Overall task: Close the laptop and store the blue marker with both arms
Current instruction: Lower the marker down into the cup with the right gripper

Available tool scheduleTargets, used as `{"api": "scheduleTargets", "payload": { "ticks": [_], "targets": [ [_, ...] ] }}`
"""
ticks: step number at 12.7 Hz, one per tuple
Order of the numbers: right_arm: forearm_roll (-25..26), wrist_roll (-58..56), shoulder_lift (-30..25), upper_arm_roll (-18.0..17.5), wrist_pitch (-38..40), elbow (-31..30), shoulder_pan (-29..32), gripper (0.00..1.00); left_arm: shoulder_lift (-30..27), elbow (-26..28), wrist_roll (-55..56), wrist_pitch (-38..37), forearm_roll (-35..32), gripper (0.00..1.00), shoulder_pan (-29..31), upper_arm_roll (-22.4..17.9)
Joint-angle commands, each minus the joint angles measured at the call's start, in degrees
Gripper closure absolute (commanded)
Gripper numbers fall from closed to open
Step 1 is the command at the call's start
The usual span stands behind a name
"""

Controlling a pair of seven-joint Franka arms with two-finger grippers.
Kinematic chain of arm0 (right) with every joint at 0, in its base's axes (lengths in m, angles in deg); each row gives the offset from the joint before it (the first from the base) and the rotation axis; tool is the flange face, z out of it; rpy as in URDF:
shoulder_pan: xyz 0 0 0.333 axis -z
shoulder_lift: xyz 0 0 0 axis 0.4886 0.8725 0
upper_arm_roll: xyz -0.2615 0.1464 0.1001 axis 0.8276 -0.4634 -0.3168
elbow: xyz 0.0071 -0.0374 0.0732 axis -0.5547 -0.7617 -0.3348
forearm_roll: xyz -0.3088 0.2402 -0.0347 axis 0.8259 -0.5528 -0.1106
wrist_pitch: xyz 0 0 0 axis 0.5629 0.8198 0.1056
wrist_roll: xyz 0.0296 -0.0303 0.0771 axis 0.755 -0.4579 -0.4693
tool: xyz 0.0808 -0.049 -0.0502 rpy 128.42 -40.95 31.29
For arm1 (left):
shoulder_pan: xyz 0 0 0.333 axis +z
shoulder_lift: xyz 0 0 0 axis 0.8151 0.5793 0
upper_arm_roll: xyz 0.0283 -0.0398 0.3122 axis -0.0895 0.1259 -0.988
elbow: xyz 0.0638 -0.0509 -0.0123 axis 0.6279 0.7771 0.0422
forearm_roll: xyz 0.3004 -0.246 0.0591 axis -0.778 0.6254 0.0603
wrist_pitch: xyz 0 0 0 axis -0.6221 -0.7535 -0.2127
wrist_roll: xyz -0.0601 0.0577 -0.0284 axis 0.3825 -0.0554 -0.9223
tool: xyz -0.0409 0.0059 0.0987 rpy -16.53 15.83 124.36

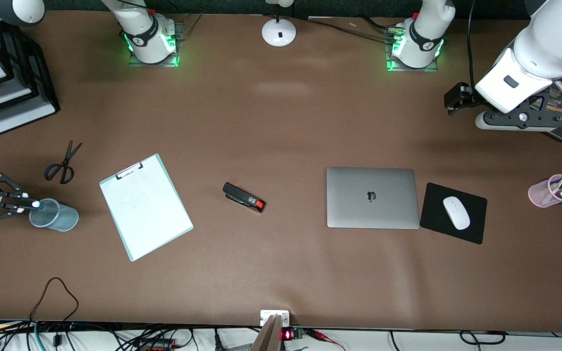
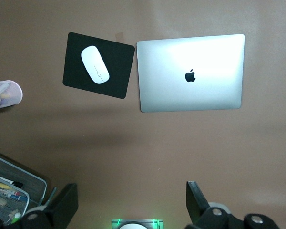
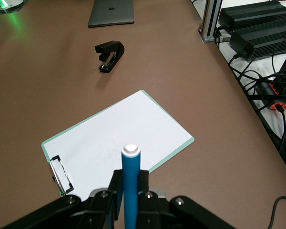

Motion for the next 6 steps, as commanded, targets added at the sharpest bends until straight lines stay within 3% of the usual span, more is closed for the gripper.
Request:
{"api": "scheduleTargets", "payload": {
  "ticks": [1, 6],
  "targets": [
    [-1.27, -0.40, 1.56, -0.72, 0.95, 2.03, 0.99, 1.00, 0.65, -1.47, 0.37, -1.29, -1.30, 0.00, -0.32, 0.18],
    [-1.10, -0.49, 2.53, -0.72, 0.51, 2.11, 0.99, 1.00, 1.44, -1.47, 0.37, -1.73, -1.30, 0.00, -1.46, 0.18]
  ]
}}
